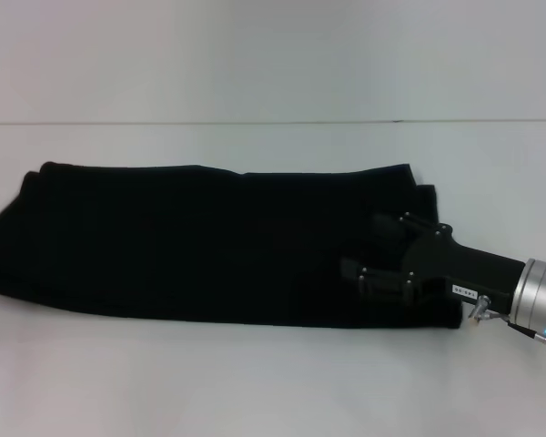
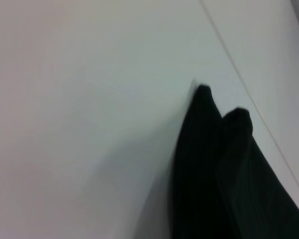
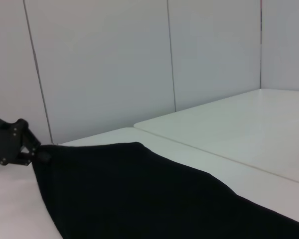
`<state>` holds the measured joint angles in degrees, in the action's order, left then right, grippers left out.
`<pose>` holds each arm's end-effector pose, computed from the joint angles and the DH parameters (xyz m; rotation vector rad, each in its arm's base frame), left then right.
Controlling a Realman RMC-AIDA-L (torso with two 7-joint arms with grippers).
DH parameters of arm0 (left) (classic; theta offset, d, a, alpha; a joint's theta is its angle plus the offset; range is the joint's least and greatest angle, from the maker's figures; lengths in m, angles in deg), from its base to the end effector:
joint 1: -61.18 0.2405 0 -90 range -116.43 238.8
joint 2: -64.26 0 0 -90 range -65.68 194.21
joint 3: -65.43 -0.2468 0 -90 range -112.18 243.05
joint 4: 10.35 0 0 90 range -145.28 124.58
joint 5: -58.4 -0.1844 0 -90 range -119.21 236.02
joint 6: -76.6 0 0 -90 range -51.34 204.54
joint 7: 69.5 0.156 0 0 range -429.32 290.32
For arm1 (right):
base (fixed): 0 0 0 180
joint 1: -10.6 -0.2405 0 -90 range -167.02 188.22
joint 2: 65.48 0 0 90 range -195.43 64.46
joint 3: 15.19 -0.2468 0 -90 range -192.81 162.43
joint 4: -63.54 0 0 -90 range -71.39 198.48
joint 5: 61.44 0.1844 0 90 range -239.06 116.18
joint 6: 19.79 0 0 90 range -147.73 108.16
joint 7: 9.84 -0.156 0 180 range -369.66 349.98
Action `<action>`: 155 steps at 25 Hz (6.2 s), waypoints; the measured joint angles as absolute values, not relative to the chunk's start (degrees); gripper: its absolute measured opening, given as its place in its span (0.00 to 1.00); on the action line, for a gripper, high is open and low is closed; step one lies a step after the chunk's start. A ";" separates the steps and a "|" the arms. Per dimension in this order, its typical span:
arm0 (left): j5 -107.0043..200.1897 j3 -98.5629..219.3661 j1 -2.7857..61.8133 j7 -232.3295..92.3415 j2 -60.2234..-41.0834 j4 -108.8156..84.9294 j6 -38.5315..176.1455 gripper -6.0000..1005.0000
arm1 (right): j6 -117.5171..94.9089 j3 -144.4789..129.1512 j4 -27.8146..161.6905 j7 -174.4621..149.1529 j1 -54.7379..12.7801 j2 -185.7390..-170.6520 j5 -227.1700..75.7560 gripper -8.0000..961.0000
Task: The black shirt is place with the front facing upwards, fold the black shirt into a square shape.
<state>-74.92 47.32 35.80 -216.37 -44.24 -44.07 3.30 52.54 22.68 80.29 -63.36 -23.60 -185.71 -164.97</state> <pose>-0.3754 0.3069 0.0894 -1.4225 -2.1118 -0.6974 0.2405 0.3262 -0.0543 -2.5246 0.4879 0.7095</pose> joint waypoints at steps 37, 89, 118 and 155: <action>-66.13 53.02 33.99 -207.97 -42.96 -43.49 1.46 0.05 | 51.04 22.25 79.01 -63.37 -22.74 -185.54 -165.10 0.98; -60.25 43.29 15.24 -188.92 -59.78 -19.65 -5.58 0.07 | 32.47 21.00 72.34 -63.98 -29.42 -185.85 -159.76 0.98; -60.34 27.58 16.05 -189.63 -60.08 -20.08 -1.67 0.08 | 30.45 18.83 74.07 -63.48 -28.22 -185.44 -150.90 0.98; -53.89 27.82 25.74 -168.71 -59.36 -34.41 -21.34 0.70 | 53.03 15.90 77.51 -60.68 -18.86 -185.17 -154.95 0.98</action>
